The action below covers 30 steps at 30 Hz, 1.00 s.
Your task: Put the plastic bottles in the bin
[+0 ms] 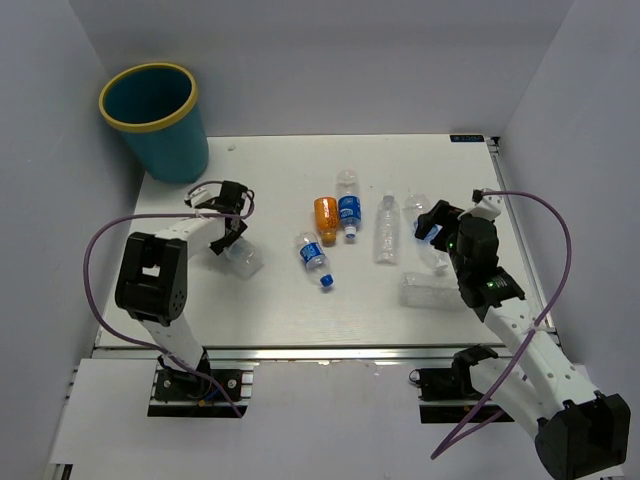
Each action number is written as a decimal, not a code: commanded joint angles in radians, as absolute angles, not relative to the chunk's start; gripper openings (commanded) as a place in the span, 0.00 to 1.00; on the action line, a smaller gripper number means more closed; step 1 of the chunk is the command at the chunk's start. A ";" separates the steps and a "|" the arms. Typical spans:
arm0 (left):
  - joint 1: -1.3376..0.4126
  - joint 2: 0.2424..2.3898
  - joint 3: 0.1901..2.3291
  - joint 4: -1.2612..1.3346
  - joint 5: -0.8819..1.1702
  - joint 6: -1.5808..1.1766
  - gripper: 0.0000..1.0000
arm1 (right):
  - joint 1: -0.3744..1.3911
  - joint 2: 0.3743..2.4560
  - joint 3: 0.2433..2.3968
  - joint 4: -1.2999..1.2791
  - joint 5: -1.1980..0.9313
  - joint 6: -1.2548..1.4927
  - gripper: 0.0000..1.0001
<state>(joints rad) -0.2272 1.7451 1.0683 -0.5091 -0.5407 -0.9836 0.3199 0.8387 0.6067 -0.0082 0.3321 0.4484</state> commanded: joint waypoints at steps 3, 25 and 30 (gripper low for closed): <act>-0.232 1.697 1.268 -0.515 -0.537 -0.930 0.51 | 0.316 0.842 0.583 0.021 0.385 0.433 0.89; -0.005 2.167 2.365 0.058 -0.865 -0.379 0.67 | 0.316 0.724 0.526 0.014 0.540 0.402 0.89; 0.000 2.293 2.467 0.199 -1.037 -0.299 0.73 | 0.314 0.709 0.528 0.002 0.555 0.364 0.89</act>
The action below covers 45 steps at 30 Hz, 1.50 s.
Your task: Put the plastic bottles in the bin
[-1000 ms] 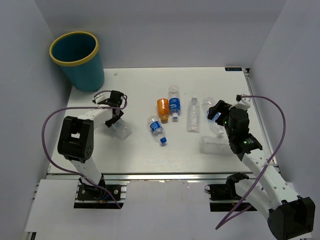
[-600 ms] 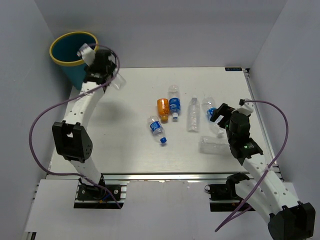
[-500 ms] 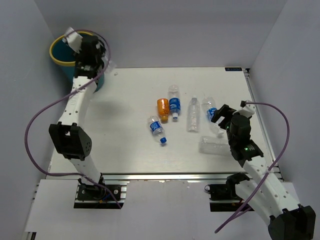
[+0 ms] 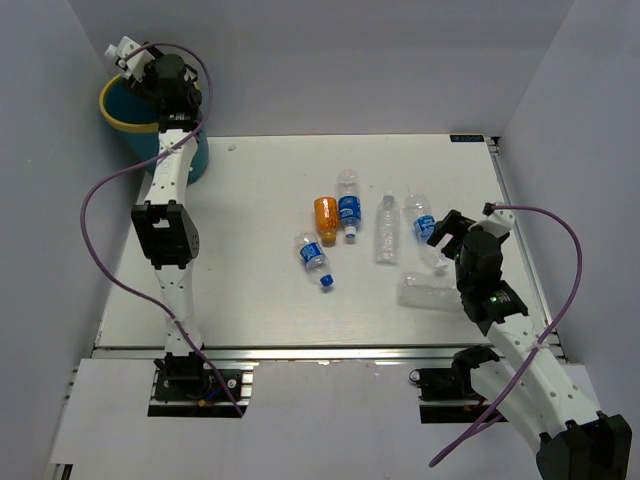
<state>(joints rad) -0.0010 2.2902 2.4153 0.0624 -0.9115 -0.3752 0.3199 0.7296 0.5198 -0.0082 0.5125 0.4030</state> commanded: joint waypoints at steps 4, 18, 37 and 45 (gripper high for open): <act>-0.002 2.272 2.439 0.256 -1.045 -0.276 0.93 | 0.314 0.699 0.515 0.003 0.568 0.347 0.89; -0.026 2.012 2.369 -0.122 -0.711 -0.365 0.98 | 0.314 0.735 0.548 0.002 0.391 0.328 0.89; -0.409 1.541 1.192 -0.411 -0.140 -0.785 0.98 | 0.311 0.832 0.580 -0.202 0.445 0.466 0.89; -0.548 1.634 1.089 -0.342 -0.065 -0.848 0.98 | 0.310 0.828 0.571 -0.190 0.442 0.449 0.89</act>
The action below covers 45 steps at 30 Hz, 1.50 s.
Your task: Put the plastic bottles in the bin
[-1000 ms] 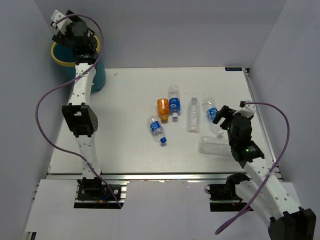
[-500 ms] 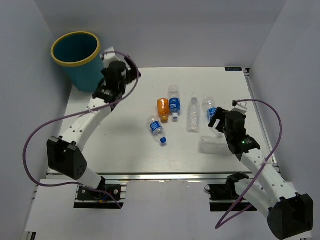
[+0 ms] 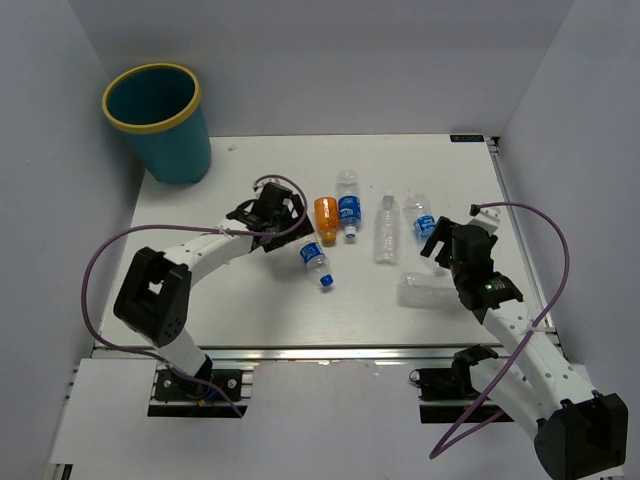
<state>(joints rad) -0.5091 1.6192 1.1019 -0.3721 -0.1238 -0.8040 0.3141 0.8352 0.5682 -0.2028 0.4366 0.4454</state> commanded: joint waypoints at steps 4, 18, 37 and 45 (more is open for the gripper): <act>-0.561 1.724 1.072 -0.292 -0.002 -0.871 0.98 | 0.310 0.819 0.552 -0.187 0.437 0.449 0.89; -0.487 1.657 1.386 -0.544 -0.334 -0.773 0.46 | 0.310 0.821 0.549 -0.184 0.440 0.440 0.89; 0.097 1.925 2.162 -0.133 -0.728 -0.640 0.48 | 0.310 0.824 0.523 -0.109 0.399 0.364 0.89; 0.098 2.152 2.376 -0.075 -0.854 -0.537 0.98 | 0.310 0.828 0.522 -0.092 0.373 0.342 0.89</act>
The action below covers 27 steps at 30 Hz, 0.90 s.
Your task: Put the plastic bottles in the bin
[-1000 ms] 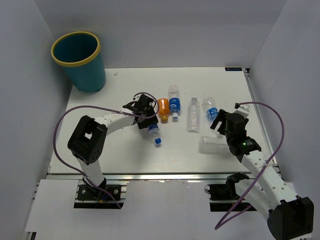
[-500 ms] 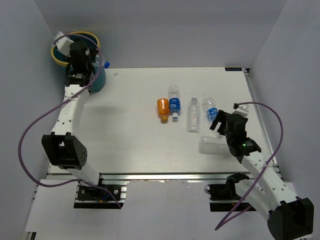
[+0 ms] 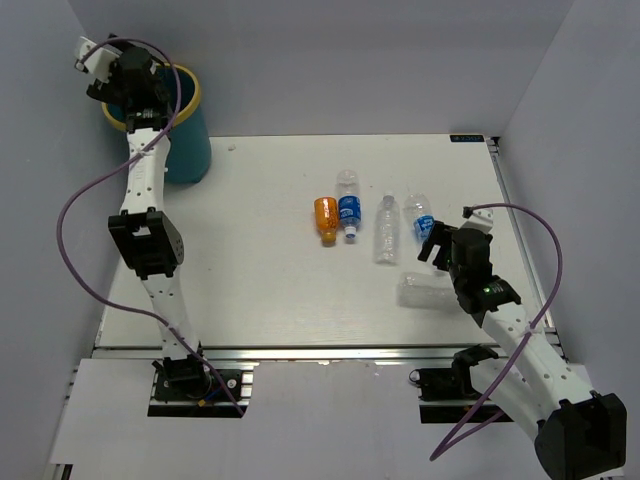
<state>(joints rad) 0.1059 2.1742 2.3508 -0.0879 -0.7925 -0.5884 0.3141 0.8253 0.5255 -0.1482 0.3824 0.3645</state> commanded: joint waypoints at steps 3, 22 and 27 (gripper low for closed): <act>0.097 2.117 2.332 -0.054 -0.793 -0.532 0.98 | 0.308 0.841 0.528 -0.095 0.361 0.342 0.89; -0.221 1.709 1.585 -0.295 -0.187 -0.396 0.98 | 0.308 0.943 0.722 -0.032 0.132 0.400 0.89; -0.350 1.726 1.402 -0.154 -0.017 -0.413 0.98 | 0.310 1.002 0.793 -0.011 0.031 0.428 0.89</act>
